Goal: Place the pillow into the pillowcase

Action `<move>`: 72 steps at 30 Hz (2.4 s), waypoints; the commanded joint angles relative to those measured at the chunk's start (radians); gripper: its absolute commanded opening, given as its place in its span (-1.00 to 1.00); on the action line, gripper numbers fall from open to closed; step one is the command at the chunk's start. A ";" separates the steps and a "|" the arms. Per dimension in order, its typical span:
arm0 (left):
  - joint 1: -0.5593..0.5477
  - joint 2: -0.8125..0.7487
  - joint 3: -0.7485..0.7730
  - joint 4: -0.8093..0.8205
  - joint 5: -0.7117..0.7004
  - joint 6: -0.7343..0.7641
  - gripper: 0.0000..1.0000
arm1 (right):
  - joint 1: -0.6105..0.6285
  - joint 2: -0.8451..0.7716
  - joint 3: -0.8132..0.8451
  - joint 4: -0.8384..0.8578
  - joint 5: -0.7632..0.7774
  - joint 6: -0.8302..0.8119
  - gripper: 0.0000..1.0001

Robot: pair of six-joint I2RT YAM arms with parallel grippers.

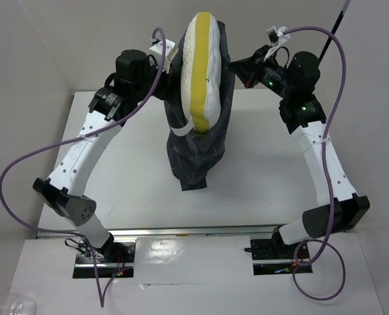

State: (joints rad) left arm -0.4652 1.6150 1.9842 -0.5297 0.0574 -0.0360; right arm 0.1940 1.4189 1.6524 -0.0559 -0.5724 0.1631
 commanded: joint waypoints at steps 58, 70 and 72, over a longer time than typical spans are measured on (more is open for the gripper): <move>-0.052 -0.233 0.111 0.746 -0.127 0.554 -1.00 | 0.030 -0.074 0.238 0.646 0.117 -0.235 -1.00; -0.020 -0.078 0.127 0.321 -0.246 0.295 -1.00 | -0.022 0.026 0.072 0.088 0.088 -0.063 -1.00; -0.032 -0.067 0.116 0.242 -0.229 0.219 -1.00 | -0.022 0.026 0.020 -0.009 0.088 -0.063 -1.00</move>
State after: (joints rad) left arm -0.4885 1.5536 2.1220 -0.2676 -0.1329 0.2741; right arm 0.1925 1.4387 1.7462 0.0948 -0.4942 0.0612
